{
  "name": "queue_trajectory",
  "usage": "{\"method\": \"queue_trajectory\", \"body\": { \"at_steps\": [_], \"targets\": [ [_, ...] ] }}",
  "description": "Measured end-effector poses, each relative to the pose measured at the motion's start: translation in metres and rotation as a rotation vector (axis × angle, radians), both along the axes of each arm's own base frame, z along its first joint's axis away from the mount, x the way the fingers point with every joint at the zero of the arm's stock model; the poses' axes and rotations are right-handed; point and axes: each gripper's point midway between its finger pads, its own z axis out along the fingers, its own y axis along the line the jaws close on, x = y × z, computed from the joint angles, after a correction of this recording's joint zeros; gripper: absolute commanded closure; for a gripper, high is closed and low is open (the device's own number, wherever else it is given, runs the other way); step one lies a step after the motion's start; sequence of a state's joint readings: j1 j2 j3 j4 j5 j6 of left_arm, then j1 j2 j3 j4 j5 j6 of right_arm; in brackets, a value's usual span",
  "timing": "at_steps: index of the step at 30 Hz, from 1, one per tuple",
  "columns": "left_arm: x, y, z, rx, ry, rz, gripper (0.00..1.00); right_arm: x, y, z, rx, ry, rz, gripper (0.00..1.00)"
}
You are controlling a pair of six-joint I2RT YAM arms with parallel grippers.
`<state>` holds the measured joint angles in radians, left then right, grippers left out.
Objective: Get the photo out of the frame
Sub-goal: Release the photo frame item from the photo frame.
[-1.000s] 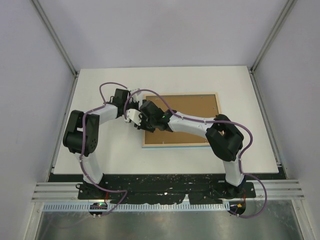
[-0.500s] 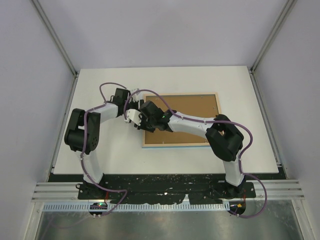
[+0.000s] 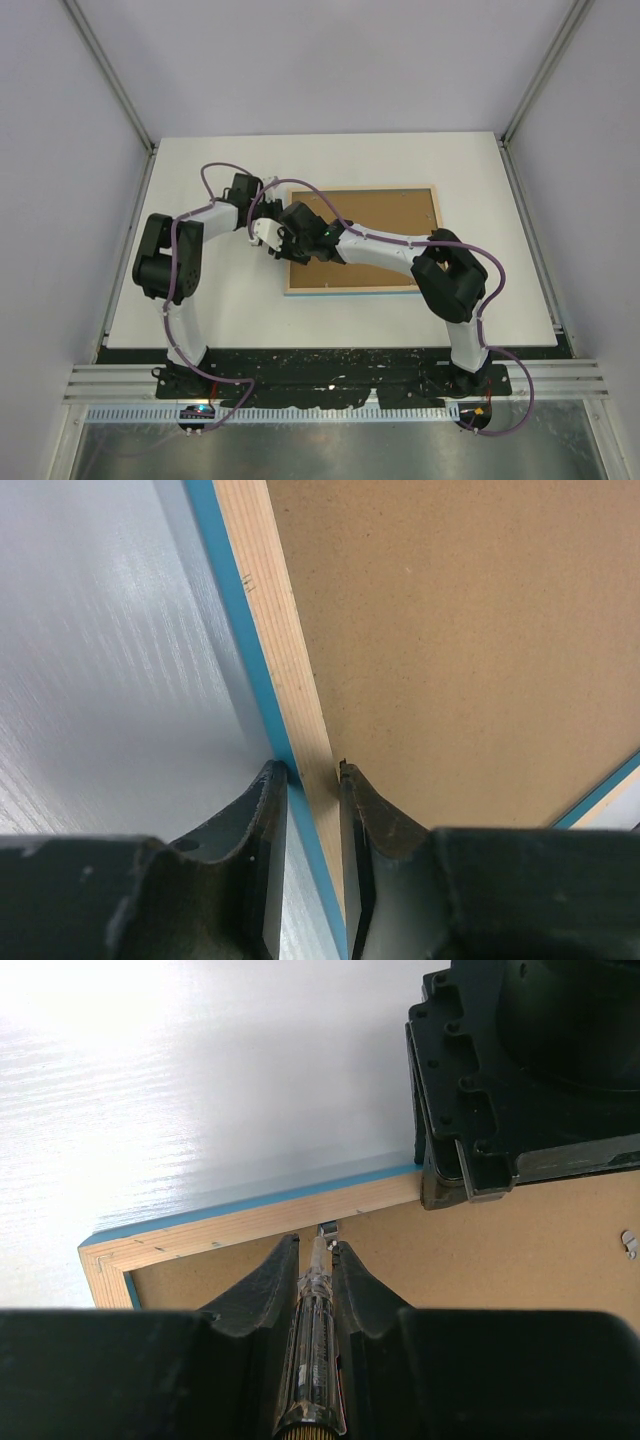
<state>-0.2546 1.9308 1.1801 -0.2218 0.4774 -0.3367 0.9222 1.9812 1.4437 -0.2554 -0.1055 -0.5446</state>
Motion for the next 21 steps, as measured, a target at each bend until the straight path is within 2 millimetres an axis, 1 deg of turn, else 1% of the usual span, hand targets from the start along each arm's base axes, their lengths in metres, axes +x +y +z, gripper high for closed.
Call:
{"method": "queue_trajectory", "body": {
  "at_steps": [2, 6, 7, 12, 14, 21],
  "targets": [
    [0.0001, 0.0001, 0.0003, 0.003, 0.002, 0.002, 0.81, 0.0000, 0.0000, 0.0000, 0.000, 0.000, 0.000, 0.92],
    [0.0000, 0.0002, 0.0004, 0.005, 0.004, 0.003, 0.85, 0.0000, 0.0000, 0.0000, 0.000, 0.000, 0.000, 0.92],
    [0.0001, 0.0001, 0.0004, 0.005, 0.005, 0.003, 0.88, 0.0000, 0.0000, 0.0000, 0.000, 0.000, 0.000, 0.92],
    [0.0000, 0.0001, 0.0003, 0.006, 0.007, 0.003, 0.92, -0.0003, 0.0002, 0.0000, -0.001, -0.001, 0.002, 0.92],
    [0.0001, 0.0001, 0.0004, 0.006, 0.008, 0.002, 0.96, -0.0002, 0.0001, 0.0000, -0.001, -0.001, 0.002, 0.92],
    [-0.0001, 0.0000, 0.0004, 0.006, 0.011, 0.002, 0.99, 0.0002, -0.0001, 0.0000, -0.003, -0.005, 0.000, 0.92]
  ]
}}
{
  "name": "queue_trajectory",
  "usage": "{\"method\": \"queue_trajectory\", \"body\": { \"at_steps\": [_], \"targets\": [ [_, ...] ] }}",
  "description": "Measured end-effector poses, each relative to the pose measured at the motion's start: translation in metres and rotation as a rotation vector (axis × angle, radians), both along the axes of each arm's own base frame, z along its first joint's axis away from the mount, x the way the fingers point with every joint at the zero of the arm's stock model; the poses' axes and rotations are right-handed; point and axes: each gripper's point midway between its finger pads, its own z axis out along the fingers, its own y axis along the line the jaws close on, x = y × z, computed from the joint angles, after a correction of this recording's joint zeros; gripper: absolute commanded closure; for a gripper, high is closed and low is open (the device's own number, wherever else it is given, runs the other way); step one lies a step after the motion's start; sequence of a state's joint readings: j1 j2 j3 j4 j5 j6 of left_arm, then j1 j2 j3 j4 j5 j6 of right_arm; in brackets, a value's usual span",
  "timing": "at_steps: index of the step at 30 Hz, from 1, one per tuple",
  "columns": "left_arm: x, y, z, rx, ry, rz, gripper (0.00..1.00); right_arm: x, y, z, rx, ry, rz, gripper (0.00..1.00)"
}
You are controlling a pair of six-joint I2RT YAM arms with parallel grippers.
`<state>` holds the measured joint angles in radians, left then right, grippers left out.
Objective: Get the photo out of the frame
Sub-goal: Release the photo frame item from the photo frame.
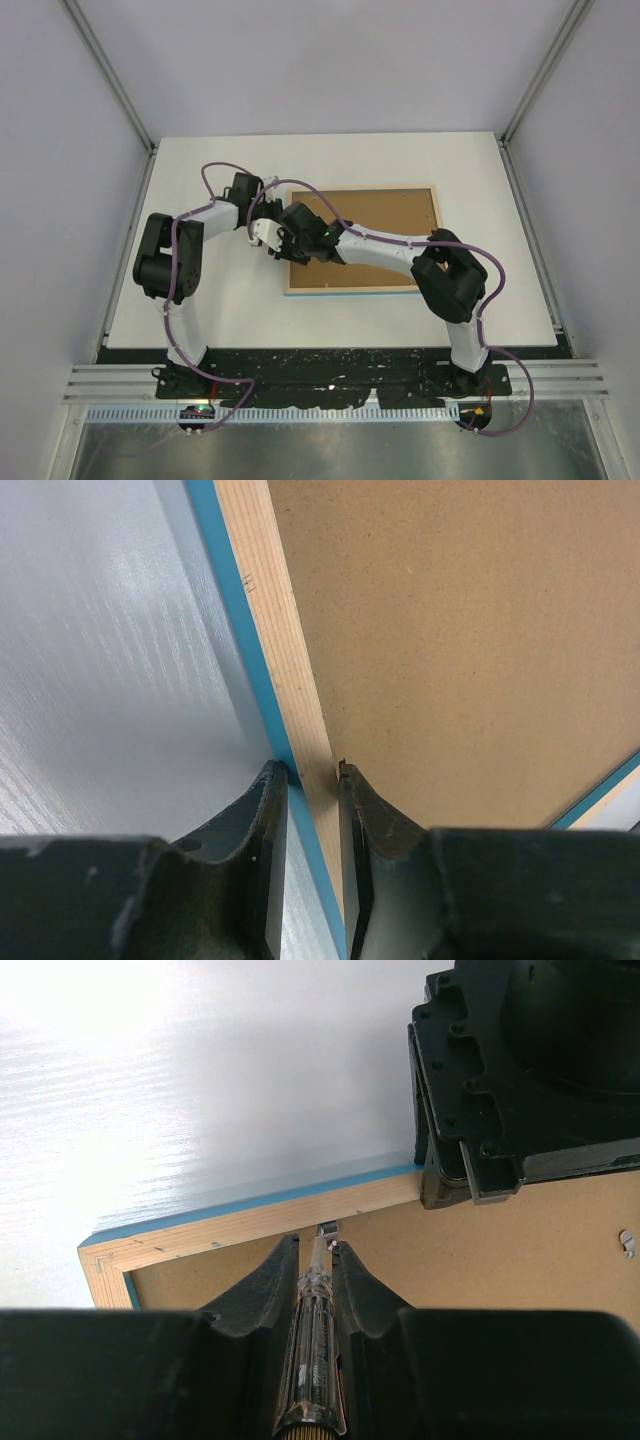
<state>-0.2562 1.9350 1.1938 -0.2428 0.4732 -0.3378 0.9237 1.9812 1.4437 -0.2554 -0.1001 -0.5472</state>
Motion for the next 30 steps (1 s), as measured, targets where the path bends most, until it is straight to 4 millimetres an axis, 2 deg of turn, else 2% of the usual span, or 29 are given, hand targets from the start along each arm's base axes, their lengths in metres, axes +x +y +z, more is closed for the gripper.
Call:
{"method": "queue_trajectory", "body": {
  "at_steps": [30],
  "targets": [
    [0.0022, -0.0013, 0.0001, -0.004, 0.002, -0.004, 1.00, 0.0043, -0.0035, 0.0003, -0.020, -0.028, -0.032, 0.92]
  ]
}}
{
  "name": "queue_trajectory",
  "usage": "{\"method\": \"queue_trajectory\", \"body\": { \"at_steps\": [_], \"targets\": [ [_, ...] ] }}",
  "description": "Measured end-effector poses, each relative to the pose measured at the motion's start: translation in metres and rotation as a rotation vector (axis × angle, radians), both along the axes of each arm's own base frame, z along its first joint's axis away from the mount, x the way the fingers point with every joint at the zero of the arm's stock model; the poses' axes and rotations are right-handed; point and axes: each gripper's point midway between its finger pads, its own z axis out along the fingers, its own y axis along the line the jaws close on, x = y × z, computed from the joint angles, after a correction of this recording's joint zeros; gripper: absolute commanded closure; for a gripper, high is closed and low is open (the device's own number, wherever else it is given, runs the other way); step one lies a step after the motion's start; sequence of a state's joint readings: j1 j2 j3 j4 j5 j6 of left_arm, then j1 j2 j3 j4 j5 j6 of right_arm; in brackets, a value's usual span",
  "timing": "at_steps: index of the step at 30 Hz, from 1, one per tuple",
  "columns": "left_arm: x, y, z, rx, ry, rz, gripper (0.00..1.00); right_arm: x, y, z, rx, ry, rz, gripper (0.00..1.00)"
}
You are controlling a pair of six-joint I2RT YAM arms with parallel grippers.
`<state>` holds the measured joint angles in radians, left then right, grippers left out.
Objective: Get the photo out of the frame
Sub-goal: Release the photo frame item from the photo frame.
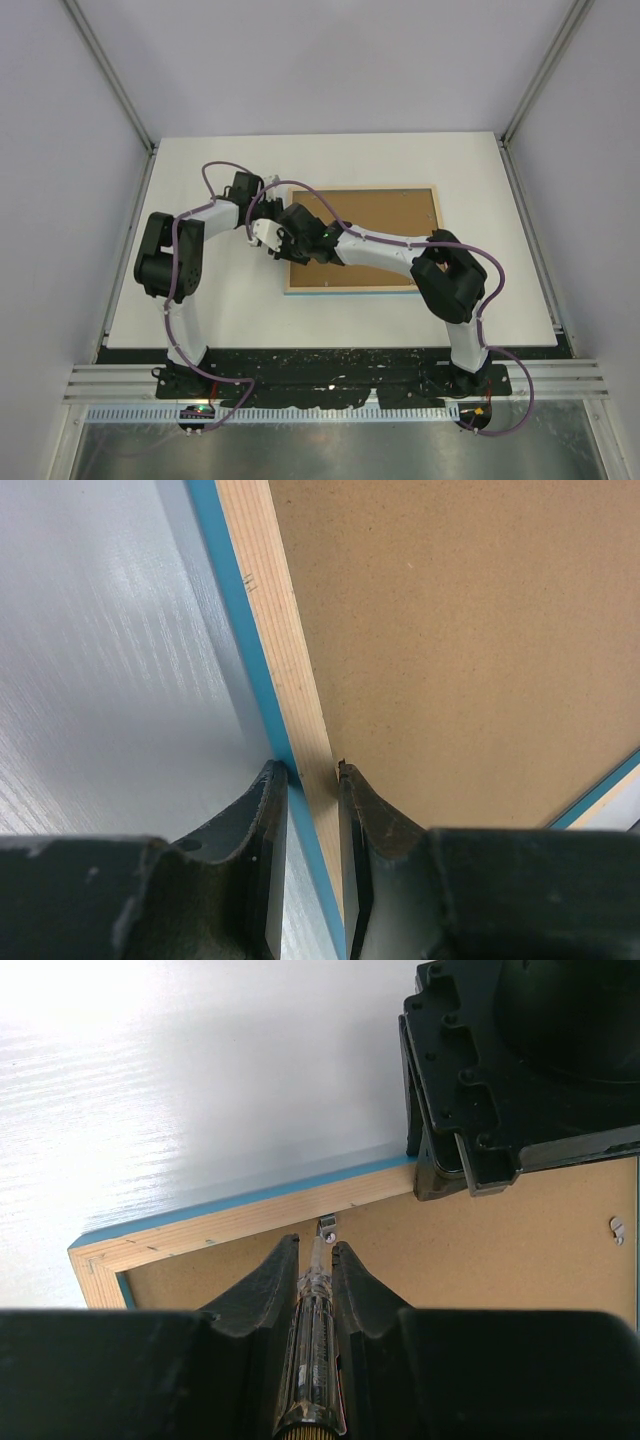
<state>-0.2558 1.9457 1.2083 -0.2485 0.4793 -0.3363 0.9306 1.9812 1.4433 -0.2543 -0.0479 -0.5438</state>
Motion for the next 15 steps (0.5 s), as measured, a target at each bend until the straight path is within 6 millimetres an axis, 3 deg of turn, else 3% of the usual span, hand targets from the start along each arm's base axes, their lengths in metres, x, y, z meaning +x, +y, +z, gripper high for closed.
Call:
{"method": "queue_trajectory", "body": {
  "at_steps": [15],
  "targets": [
    [0.0013, -0.0008, 0.0002, -0.002, -0.005, -0.003, 1.00, 0.0020, 0.0002, 0.0002, 0.000, -0.014, -0.037, 0.92]
  ]
}}
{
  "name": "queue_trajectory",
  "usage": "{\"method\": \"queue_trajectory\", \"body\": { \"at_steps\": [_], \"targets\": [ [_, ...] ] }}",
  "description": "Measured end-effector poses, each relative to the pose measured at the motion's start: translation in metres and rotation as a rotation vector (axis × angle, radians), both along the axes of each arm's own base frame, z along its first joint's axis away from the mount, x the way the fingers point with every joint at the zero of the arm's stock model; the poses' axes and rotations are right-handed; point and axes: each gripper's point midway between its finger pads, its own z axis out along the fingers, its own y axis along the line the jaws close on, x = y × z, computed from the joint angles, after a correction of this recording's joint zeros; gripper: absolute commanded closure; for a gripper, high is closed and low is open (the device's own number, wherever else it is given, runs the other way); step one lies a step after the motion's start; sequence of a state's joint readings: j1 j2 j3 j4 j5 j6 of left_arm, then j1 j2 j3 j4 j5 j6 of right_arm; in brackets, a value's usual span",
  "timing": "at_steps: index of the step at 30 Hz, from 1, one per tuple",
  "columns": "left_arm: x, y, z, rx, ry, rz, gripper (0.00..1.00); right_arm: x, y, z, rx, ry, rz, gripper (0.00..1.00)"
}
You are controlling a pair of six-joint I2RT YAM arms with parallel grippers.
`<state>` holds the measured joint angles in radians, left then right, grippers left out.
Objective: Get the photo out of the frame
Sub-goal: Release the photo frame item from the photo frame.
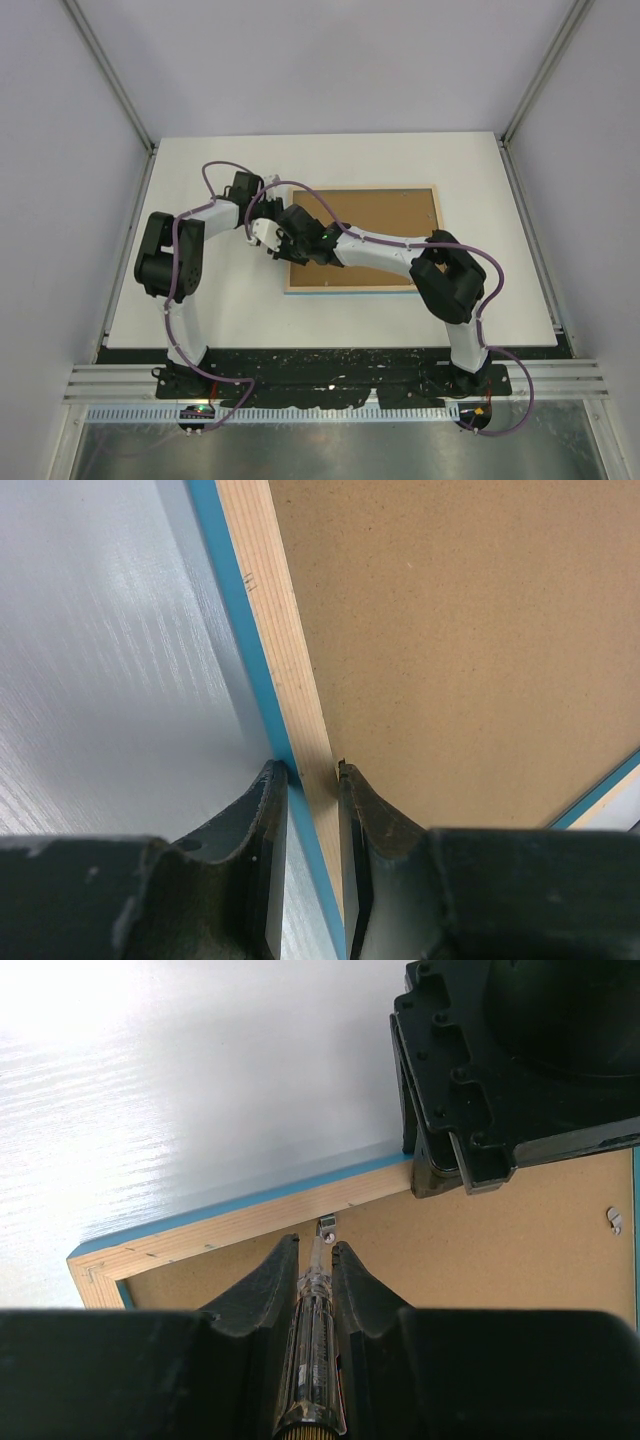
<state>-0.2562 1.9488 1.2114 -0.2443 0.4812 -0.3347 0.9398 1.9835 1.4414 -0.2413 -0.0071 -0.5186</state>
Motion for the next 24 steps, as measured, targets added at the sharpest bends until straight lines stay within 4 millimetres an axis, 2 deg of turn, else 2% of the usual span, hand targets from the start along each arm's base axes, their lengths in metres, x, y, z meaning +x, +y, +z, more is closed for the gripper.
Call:
{"method": "queue_trajectory", "body": {
  "at_steps": [24],
  "targets": [
    [0.0004, -0.0001, -0.0001, -0.001, 0.000, -0.001, 1.00, -0.0031, 0.0031, -0.0010, 0.023, 0.026, 0.024, 0.92]
  ]
}}
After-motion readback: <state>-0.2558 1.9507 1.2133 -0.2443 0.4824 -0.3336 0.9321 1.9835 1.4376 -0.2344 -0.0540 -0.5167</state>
